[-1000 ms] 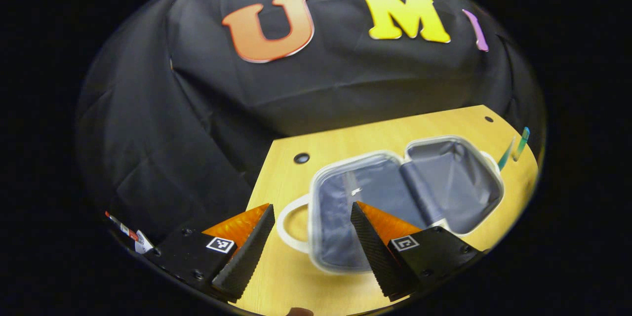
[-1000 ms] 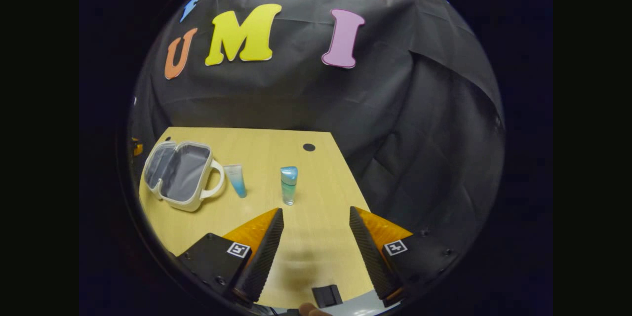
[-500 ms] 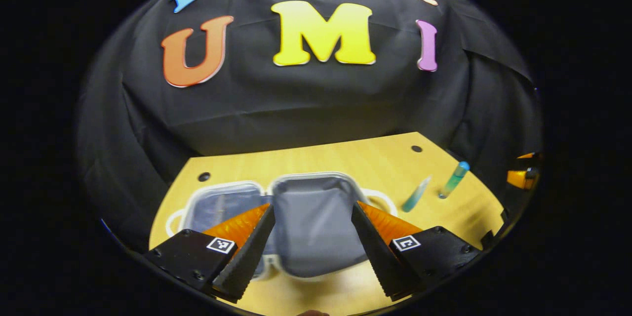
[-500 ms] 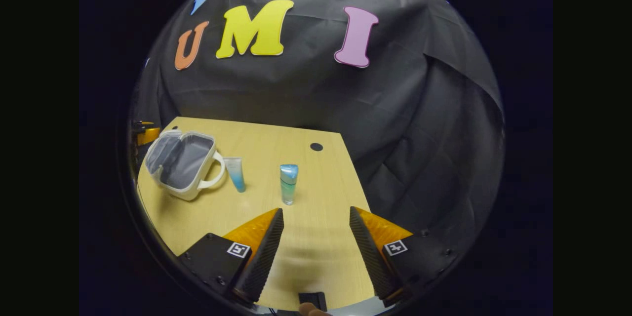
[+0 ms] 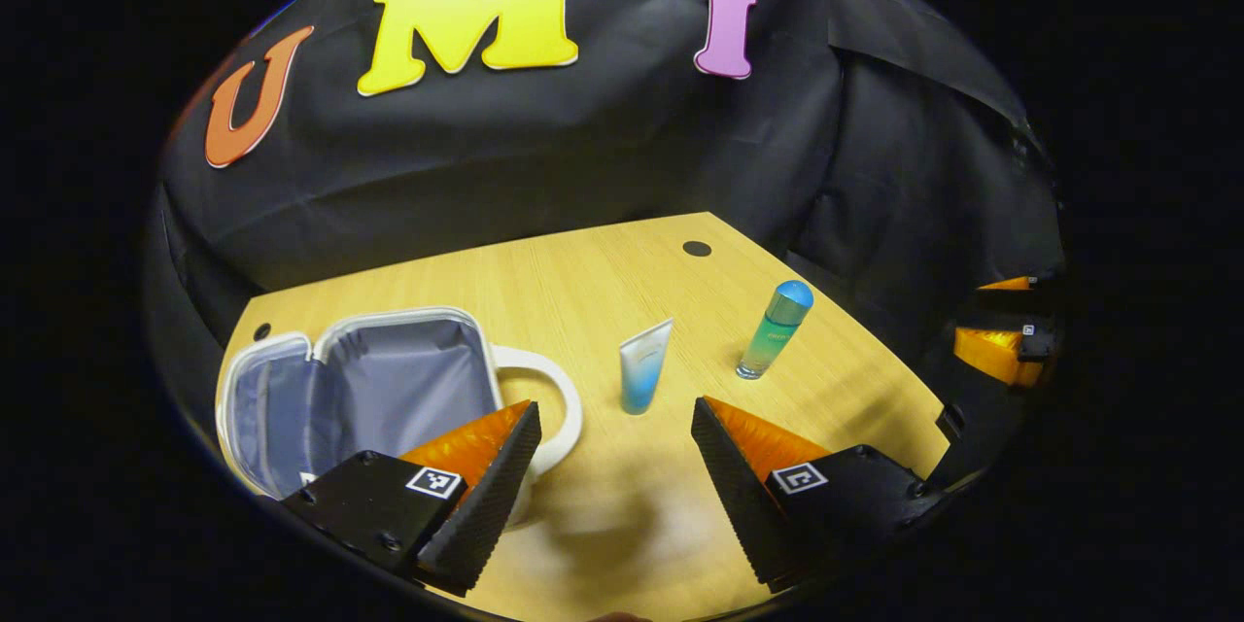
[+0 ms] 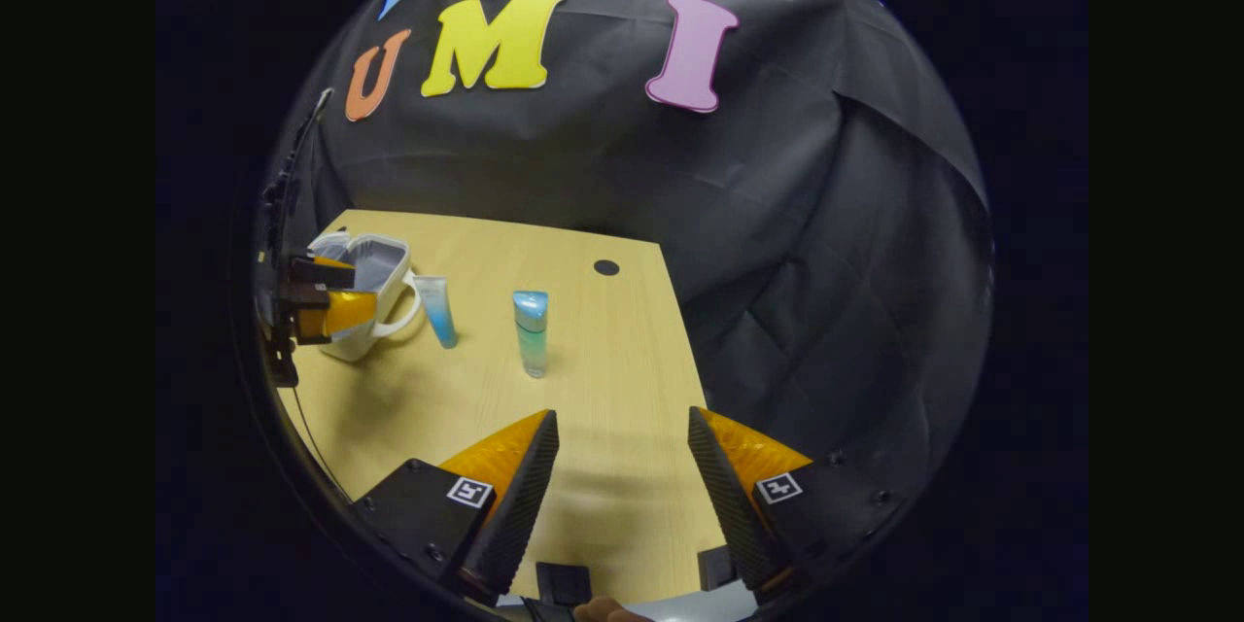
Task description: First open the suitcase, pack the skin care products into it, and then close the suitcase.
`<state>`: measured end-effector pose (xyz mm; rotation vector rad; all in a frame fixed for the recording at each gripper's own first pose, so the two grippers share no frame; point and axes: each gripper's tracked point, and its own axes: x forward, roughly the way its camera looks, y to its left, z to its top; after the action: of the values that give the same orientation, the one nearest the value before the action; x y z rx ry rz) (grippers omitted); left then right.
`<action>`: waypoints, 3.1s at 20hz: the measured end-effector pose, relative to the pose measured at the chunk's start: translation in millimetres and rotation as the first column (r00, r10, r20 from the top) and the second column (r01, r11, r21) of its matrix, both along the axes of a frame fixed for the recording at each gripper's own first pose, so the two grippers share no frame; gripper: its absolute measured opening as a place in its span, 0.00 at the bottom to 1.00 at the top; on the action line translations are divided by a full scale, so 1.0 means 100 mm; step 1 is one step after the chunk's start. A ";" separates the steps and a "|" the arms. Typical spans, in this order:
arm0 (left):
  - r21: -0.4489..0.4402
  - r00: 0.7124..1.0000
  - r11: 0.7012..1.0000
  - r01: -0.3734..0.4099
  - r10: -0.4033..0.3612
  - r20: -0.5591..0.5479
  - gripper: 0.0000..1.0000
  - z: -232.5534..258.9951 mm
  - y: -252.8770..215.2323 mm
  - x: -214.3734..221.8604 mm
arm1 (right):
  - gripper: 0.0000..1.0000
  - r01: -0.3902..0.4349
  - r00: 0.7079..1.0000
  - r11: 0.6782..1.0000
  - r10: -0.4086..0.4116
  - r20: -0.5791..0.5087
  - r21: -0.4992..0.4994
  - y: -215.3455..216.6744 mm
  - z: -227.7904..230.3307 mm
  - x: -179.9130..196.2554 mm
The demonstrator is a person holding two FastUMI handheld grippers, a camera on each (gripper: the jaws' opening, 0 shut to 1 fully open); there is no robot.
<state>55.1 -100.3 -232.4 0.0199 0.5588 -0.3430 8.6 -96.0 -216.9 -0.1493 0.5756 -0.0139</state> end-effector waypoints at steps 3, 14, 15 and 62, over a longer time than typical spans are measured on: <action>-0.027 0.998 0.999 -0.041 0.039 -0.046 1.00 -0.31 -0.26 0.21 | 0.80 -0.005 1.000 1.000 0.005 -0.012 -0.024 -0.13 -0.05 0.03; -0.033 0.988 0.989 -0.143 0.140 -0.070 0.87 -0.93 -0.53 0.83 | 0.79 -0.063 0.995 0.997 0.059 -0.077 -0.055 -0.40 -0.37 0.32; -0.033 0.987 0.988 -0.153 0.150 -0.065 0.84 -0.96 -0.53 0.85 | 0.79 -0.079 0.994 0.995 0.074 -0.075 -0.054 -0.36 -0.39 0.37; 0.086 0.942 0.956 -0.282 0.292 -0.167 0.46 -0.58 2.00 0.02 | 0.36 -0.121 0.991 0.966 0.131 -0.027 0.230 1.91 -0.31 0.53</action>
<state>56.6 99.4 -290.9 -0.0343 0.7396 -0.0420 61.2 94.8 -247.7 0.0380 0.6047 0.1789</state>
